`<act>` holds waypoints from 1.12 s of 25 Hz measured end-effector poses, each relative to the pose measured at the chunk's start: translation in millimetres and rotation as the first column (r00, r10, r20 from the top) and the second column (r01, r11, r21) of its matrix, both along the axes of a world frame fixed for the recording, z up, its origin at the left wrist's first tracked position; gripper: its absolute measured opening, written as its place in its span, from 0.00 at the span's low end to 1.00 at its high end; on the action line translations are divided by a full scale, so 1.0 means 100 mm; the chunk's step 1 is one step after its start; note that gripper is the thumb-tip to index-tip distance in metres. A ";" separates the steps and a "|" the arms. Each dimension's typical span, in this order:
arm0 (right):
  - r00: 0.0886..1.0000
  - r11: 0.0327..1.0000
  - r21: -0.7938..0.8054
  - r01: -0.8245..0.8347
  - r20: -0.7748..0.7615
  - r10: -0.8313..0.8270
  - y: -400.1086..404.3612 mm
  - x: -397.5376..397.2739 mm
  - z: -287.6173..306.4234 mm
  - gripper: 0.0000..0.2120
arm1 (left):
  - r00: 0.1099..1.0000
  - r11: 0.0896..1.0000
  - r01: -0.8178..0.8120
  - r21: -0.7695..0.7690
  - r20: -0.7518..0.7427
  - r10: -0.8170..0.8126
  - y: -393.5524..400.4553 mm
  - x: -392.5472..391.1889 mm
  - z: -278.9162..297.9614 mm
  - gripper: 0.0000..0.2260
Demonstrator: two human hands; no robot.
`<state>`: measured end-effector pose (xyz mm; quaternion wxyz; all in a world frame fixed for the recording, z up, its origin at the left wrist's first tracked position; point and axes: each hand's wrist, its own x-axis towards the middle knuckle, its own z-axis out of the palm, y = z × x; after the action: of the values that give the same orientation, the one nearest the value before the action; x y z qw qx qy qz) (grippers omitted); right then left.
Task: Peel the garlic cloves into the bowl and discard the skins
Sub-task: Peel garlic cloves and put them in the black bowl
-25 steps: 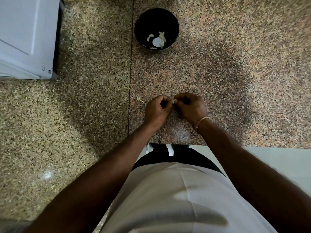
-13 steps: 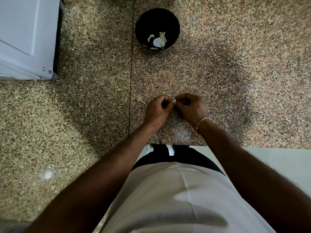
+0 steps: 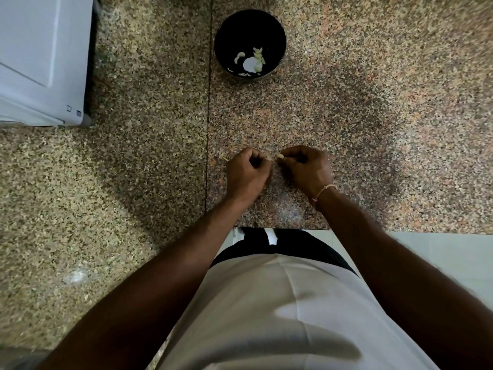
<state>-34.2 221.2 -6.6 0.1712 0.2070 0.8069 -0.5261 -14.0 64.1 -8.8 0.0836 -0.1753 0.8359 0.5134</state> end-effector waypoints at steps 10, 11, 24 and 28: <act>1.000 0.997 -0.081 0.013 -0.020 -0.015 0.04 0.05 -0.04 0.05 | 0.999 0.993 -0.016 -0.121 0.031 0.020 -0.12 0.07 -0.02 0.08; 1.000 0.997 -0.077 0.008 -0.023 -0.010 0.04 0.05 -0.04 0.05 | 0.999 0.992 -0.014 -0.125 0.027 0.017 -0.12 0.08 -0.01 0.09; 0.998 0.997 -0.076 -0.024 -0.052 0.020 0.06 0.10 0.01 0.06 | 0.996 0.977 -0.010 -0.211 -0.092 -0.009 -0.11 0.12 0.13 0.04; 0.999 0.989 -0.148 -0.005 -0.045 -0.001 0.06 0.11 0.04 0.06 | 0.993 0.972 0.007 -0.235 -0.117 -0.035 -0.09 0.12 0.19 0.04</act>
<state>-23.4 226.8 -2.8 0.1686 0.1810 0.7693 -0.5890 -2.2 55.0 10.0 0.0174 -0.1439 0.8959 0.4200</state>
